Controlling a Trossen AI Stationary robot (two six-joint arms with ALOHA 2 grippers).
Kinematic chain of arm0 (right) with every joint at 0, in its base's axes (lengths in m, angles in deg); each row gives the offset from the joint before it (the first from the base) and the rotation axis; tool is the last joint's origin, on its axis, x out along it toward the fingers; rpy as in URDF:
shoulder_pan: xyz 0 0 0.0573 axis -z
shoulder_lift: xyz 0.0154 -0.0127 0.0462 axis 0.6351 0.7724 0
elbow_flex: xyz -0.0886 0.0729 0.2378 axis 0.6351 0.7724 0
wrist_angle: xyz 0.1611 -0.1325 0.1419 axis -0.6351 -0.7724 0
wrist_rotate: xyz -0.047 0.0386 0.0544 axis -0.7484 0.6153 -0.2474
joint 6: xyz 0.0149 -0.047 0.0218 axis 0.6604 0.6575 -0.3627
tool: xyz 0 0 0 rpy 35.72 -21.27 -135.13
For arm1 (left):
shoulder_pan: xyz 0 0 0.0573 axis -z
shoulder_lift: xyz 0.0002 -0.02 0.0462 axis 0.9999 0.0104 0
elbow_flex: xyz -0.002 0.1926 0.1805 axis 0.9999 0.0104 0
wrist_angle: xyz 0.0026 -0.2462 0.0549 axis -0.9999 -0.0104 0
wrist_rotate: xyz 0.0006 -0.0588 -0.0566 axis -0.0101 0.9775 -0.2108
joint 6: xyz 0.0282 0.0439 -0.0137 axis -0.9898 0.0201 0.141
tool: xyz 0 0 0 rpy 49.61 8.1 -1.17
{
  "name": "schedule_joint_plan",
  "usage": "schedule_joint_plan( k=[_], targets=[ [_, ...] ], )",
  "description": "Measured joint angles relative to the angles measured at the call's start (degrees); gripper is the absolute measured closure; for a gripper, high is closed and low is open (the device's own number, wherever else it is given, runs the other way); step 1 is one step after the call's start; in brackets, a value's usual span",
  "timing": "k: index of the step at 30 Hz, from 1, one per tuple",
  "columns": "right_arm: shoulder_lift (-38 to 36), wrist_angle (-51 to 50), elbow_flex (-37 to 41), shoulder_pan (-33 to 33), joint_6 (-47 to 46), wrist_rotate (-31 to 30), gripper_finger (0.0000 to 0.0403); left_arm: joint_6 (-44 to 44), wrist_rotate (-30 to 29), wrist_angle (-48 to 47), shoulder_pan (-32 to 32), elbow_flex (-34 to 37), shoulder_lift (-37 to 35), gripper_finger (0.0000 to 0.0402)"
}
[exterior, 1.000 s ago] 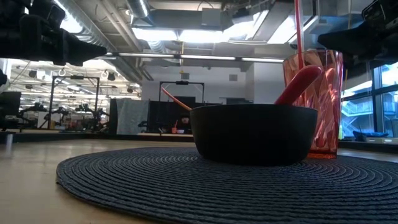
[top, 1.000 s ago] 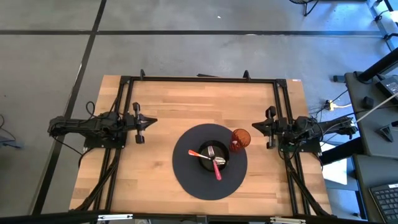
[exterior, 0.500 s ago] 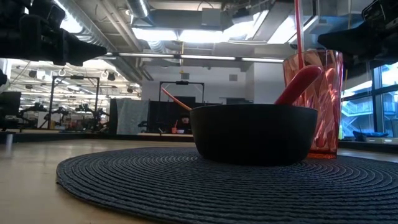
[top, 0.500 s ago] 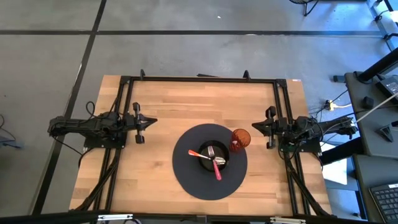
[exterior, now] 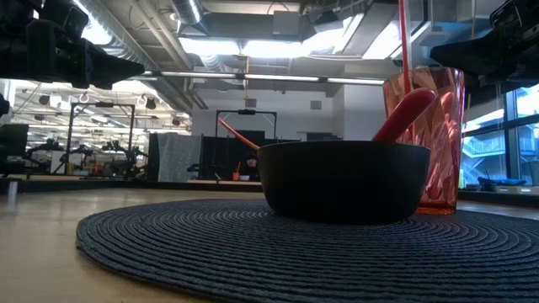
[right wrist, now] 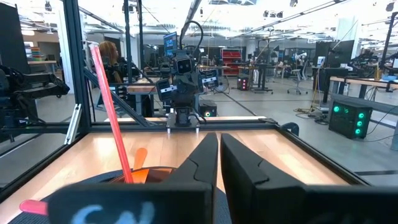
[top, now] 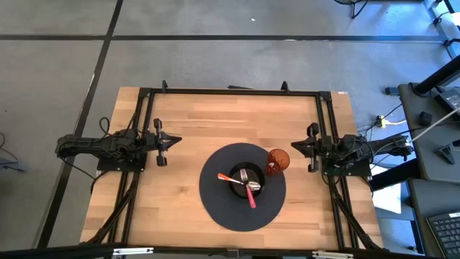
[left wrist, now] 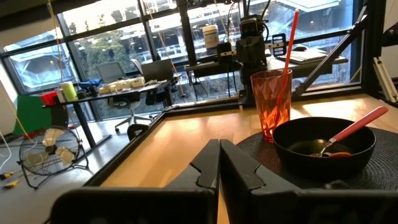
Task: Pick & Place Utensil
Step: Return to Home Position
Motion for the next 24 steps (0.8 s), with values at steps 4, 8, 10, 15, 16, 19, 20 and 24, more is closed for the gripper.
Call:
schedule_joint_plan(
  k=[4, 8, 10, 15, 16, 19, 20, 24],
  targets=[
    [0.0, -0.02, 0.0, 0.0, -0.11, 0.0, 0.0381, 0.01, 0.0, 0.0, 0.0, 0.0, 0.0, 0.0396],
    [0.0, -0.02, -0.02, 0.0, -0.08, 0.0, 0.0381, 0.0, 0.0, 0.0, 0.0, 0.0, 0.0, 0.0394],
    [0.0, -0.02, -0.02, 0.0, -0.09, 0.0, 0.0381, 0.0, 0.0, 0.0, 0.0, 0.0, 0.0, 0.0393],
    [0.0, -0.02, -0.02, 0.0, -0.11, 0.0, 0.0381, 0.0, 0.0, 0.0, 0.0, 0.0, 0.0, 0.0396],
    [0.0, -0.02, -0.02, 0.0, -0.04, 0.0, 0.0381, 0.0, 0.0, 0.0, 0.0, 0.0, 0.0, 0.0397],
    [0.0, -0.02, -0.02, 0.0, 0.0, 0.0, 0.0381, 0.0, 0.0, 0.0, 0.0, 0.0, 0.0, 0.0397],
    [0.0, -0.02, -0.02, 0.0, 0.0, 0.0, 0.0381, 0.02, 0.0, 0.0, 0.0, 0.0, 0.0, 0.0397],
    [0.0, -0.02, -0.02, 0.0, -0.09, 0.0, 0.0381, 0.02, 0.0, 0.0, 0.0, 0.0, 0.0, 0.0394]
  ],
)
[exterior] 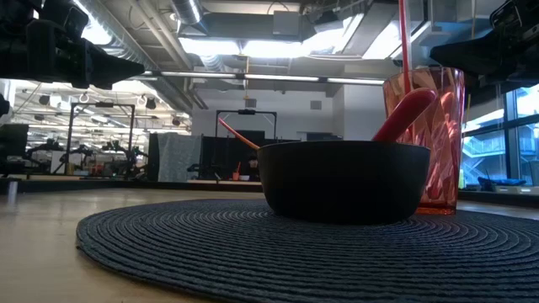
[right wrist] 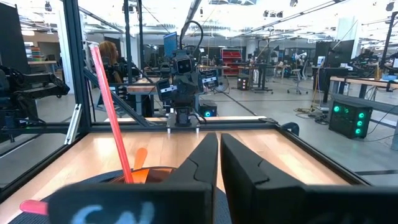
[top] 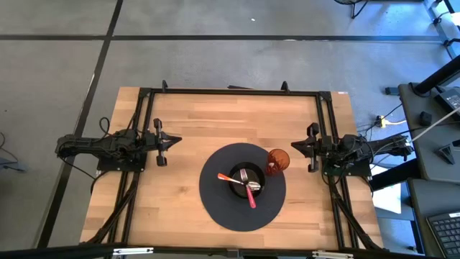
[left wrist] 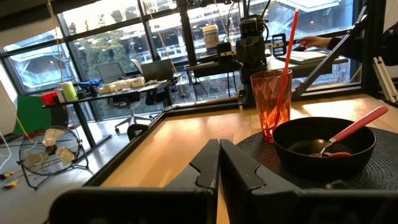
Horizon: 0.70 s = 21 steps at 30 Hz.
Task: Pick & Place Utensil
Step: Return to Home Position
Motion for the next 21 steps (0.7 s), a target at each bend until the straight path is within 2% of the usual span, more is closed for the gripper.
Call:
schedule_joint_plan(
  k=[21],
  targets=[
    [0.01, -0.02, 0.0, 0.0, 0.09, 0.0, 0.0381, 0.0, 0.0, 0.0, 0.0, 0.0, 0.0, 0.0398]
  ],
)
